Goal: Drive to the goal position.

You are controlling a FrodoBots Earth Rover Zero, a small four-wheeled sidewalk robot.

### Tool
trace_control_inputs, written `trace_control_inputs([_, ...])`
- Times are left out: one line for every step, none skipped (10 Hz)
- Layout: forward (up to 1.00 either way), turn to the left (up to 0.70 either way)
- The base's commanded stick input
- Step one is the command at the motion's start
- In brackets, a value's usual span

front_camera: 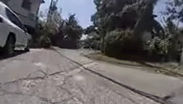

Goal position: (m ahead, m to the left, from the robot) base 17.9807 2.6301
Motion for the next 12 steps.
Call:
trace_control_inputs([1.00, 0.06])
trace_control_inputs([1.00, 0.06])
trace_control_inputs([1.00, 0.21])
trace_control_inputs([1.00, 0.46])
trace_control_inputs([1.00, 0.46])
trace_control_inputs([1.00, 0.06])
trace_control_inputs([1.00, 0.06])
trace_control_inputs([1.00, 0.06])
trace_control_inputs([1.00, 0.06])
trace_control_inputs([1.00, 0.06])
trace_control_inputs([1.00, 0.06])
trace_control_inputs([1.00, 0.06])
